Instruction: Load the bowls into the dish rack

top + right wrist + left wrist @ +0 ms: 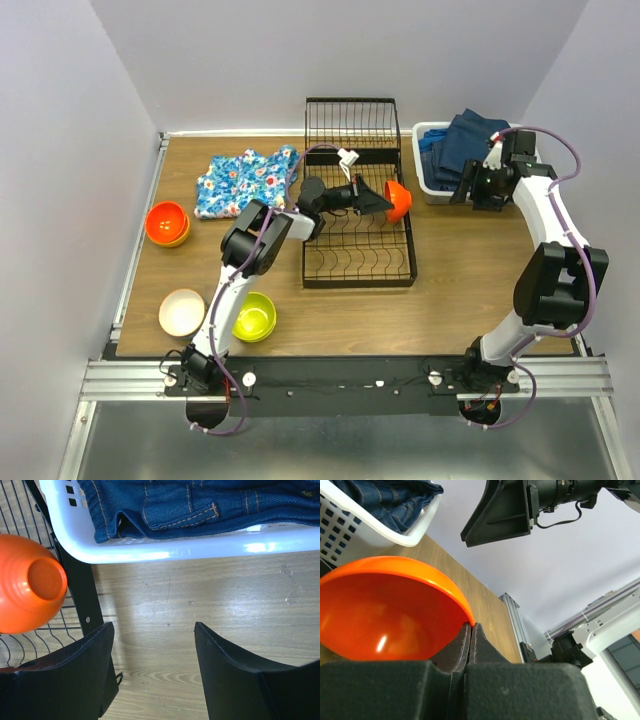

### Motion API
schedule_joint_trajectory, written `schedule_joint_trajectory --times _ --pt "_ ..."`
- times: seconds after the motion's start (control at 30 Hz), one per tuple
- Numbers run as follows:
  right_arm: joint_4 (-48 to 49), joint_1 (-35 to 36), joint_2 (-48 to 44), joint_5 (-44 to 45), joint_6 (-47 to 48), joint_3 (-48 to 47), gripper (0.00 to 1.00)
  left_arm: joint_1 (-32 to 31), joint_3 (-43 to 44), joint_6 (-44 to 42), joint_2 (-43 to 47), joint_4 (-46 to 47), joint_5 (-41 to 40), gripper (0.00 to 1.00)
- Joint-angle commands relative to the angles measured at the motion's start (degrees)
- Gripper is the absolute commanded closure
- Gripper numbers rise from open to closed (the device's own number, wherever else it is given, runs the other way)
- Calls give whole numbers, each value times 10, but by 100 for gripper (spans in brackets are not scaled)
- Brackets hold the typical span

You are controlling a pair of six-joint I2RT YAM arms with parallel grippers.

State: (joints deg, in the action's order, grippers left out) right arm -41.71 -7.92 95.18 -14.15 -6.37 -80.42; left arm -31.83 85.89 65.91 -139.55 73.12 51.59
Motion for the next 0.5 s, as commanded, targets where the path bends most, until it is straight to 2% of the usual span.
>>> schedule_joint_trajectory --times 0.0,0.27,0.33,0.47 --pt "0 9 7 18 7 -11 27 -6 -7 62 -38 55 40 100" --pt "1 37 17 25 13 -23 27 -5 -10 88 -54 63 61 100" --pt "1 45 19 26 14 -27 27 -5 -3 72 -55 27 72 100" --pt "4 58 25 29 14 -32 26 -4 21 27 -53 -110 67 100"
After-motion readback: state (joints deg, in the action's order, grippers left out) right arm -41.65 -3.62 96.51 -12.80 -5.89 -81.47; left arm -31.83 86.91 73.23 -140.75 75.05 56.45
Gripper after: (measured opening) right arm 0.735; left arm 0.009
